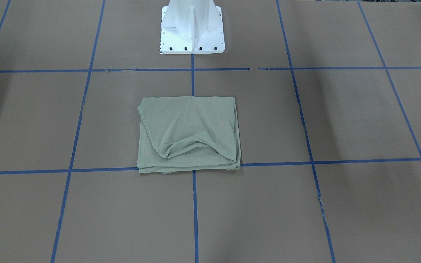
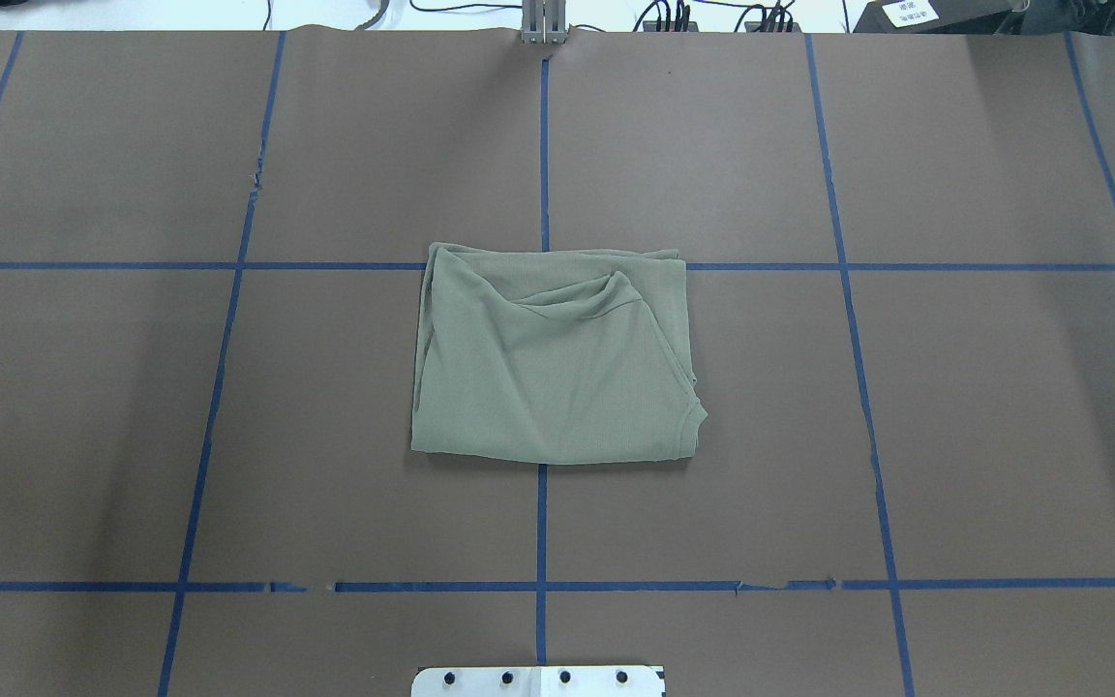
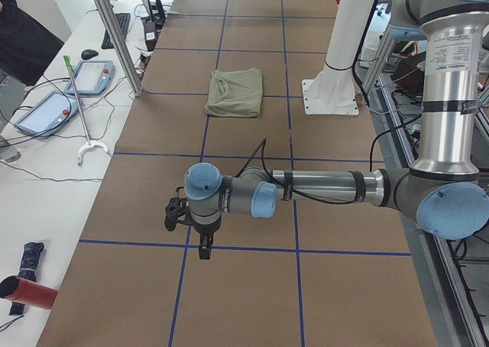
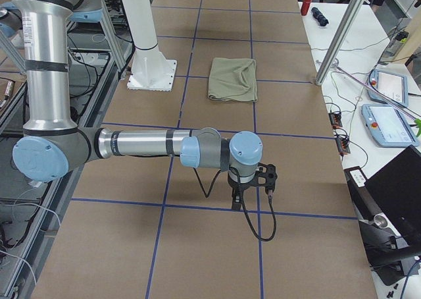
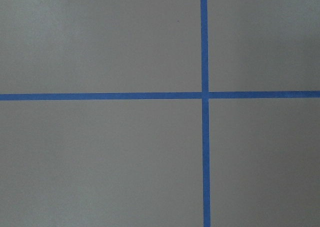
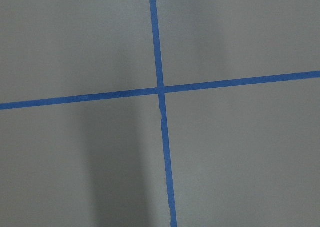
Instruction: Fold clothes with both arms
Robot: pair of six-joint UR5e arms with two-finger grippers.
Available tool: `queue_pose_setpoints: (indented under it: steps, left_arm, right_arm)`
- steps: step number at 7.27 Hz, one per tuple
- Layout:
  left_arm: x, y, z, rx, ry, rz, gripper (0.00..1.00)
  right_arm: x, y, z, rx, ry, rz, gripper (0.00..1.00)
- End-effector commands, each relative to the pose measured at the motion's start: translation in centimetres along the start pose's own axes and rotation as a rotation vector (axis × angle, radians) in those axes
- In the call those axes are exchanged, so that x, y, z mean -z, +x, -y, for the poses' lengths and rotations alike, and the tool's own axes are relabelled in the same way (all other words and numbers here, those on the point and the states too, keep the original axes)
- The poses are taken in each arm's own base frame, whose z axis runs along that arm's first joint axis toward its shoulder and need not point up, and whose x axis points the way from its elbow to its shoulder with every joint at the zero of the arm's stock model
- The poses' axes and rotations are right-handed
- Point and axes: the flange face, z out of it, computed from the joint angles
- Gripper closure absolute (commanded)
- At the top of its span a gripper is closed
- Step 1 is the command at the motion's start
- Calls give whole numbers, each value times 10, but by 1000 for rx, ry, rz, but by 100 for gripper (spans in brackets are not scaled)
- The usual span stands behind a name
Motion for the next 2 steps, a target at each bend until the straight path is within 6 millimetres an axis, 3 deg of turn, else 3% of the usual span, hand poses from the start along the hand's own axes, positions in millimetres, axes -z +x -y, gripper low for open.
queue_pose_setpoints:
  steps: [1, 2]
  left_arm:
    - [0, 0, 1, 0, 0, 0, 0]
    - [0, 0, 1, 0, 0, 0, 0]
  right_arm:
    - [0, 0, 0, -1, -1, 0, 0]
    - [0, 0, 0, -2, -1, 4, 0]
